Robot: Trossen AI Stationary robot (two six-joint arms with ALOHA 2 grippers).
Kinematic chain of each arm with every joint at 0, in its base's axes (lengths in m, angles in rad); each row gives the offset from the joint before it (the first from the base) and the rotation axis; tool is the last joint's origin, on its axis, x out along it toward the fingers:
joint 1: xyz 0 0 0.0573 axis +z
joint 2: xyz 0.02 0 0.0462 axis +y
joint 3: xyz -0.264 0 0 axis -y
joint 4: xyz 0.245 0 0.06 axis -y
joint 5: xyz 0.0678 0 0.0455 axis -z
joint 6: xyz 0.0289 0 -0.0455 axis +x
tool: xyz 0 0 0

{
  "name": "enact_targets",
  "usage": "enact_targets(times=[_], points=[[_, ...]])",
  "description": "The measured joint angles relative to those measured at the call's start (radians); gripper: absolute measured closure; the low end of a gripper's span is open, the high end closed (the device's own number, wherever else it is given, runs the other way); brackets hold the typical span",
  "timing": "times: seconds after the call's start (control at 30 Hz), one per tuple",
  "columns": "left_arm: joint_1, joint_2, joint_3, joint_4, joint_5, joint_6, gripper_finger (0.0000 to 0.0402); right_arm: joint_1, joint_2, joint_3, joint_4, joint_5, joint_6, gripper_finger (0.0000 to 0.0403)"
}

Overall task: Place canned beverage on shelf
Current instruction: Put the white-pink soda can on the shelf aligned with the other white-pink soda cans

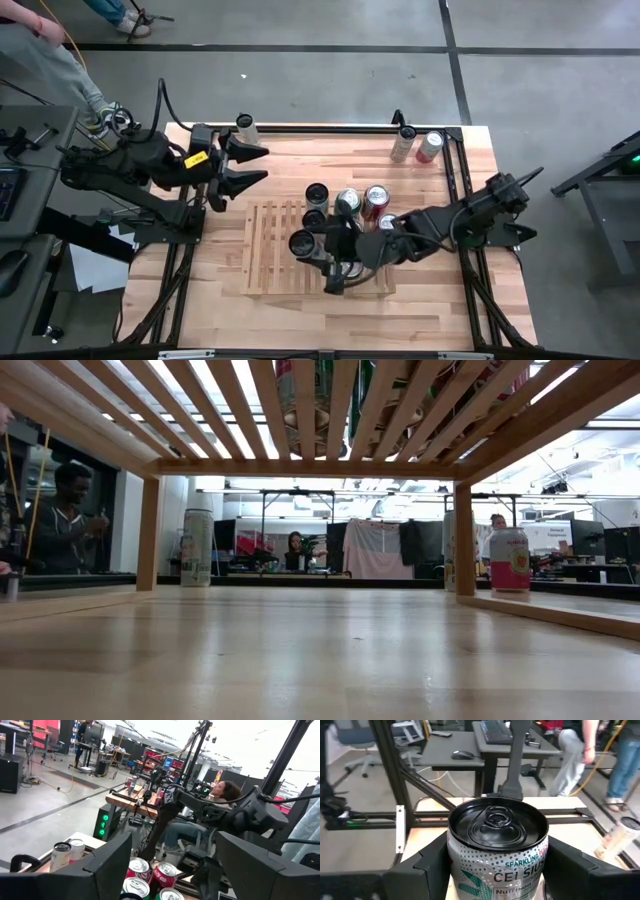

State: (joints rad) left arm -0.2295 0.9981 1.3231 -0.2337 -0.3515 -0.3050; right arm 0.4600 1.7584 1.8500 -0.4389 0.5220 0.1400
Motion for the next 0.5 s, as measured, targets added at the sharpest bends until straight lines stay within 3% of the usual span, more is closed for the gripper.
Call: enact_targets(times=[0.13, 0.3, 0.43, 0.5], points=[[0.0, -0.001, 0.0, -0.003, 0.0, -0.004, 0.0123, -0.011, -0.014, 0.0, -0.041, -0.057, -0.007, 0.0164], [0.0, -0.004, 0.0, 0.001, 0.0, -0.005, 0.0123, 0.002, -0.061, 0.0, -0.156, -0.02, 0.008, 0.0165], [0.0, -0.003, 0.0, 0.018, 0.0, -0.006, 0.0123, 0.001, -0.099, 0.0, -0.074, -0.032, -0.051, 0.0165], [0.0, -0.003, 0.0, 0.023, 0.0, -0.006, 0.0123, -0.017, -0.101, 0.0, -0.004, -0.101, -0.089, 0.0164]])
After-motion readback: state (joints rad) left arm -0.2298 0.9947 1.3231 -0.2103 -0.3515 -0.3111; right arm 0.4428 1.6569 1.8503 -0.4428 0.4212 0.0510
